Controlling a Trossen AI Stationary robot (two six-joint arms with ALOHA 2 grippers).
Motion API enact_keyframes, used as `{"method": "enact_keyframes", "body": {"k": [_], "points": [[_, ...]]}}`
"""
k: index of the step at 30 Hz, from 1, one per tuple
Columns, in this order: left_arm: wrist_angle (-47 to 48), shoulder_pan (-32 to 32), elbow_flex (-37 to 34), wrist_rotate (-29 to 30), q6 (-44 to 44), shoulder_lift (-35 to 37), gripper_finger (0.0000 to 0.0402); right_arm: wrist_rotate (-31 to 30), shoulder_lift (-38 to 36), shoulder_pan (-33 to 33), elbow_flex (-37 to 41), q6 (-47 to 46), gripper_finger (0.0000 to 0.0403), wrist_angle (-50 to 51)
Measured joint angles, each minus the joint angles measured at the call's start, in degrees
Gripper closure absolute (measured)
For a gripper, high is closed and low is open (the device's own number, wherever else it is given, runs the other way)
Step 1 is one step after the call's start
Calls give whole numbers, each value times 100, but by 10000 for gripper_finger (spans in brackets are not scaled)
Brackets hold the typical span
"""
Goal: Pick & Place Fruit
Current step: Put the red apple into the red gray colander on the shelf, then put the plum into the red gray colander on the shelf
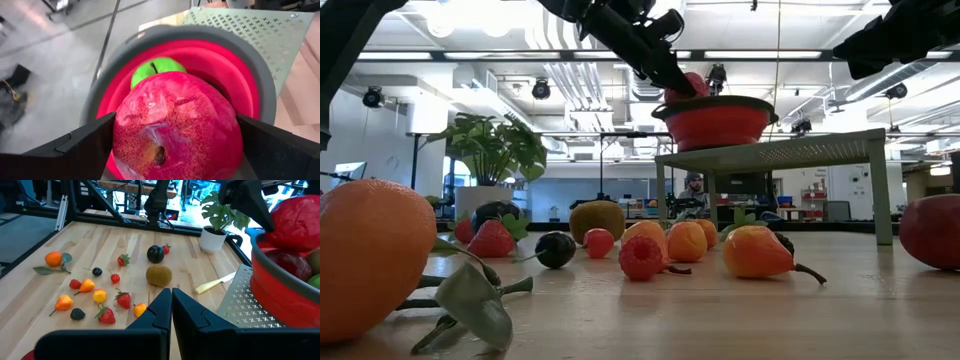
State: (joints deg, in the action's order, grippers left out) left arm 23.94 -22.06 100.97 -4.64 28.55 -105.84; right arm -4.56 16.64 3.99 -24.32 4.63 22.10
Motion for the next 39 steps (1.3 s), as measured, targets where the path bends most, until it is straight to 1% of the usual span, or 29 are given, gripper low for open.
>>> {"method": "enact_keyframes", "body": {"k": [5,8,10,13,15,16,18,19,21,23,24,26,29,33,36,39], "points": [[118,-22,0,188,-409,2,2,2,0,-2,0,-4,394,-1],[153,-21,0,208,-114,7,2,0,0,-2,0,2,394,0],[100,-3,0,104,48,15,2,1,0,-2,0,-9,394,-1],[-44,3,21,117,-49,17,2,2,0,-2,0,1,394,0],[74,-38,39,-461,167,23,1,0,0,-2,0,-10,394,1],[37,-43,39,-571,111,24,1,2,0,-1,0,-5,394,1],[-150,-50,42,-118,-157,24,1,2,0,-2,0,-2,394,-1],[-99,-66,72,-137,-156,24,1,1,0,0,0,-10,394,-1],[-83,-94,97,-709,-110,49,1,1,0,-1,0,2,394,1],[-93,-83,131,-286,-103,97,1,0,0,-2,0,-10,394,1],[-86,-83,145,-255,-108,111,1,2,0,0,0,-9,394,1],[16,-87,151,-688,21,145,1,2,0,0,0,1,394,1],[26,-72,136,-677,151,200,1,0,0,0,0,0,394,0],[213,-45,177,-812,-108,378,1,2,0,0,0,-3,394,1],[508,-13,186,-1039,-161,676,1,1,0,-2,0,-10,394,1],[986,-4,170,-1099,-505,1043,2,0,0,-2,0,0,394,1]]}}
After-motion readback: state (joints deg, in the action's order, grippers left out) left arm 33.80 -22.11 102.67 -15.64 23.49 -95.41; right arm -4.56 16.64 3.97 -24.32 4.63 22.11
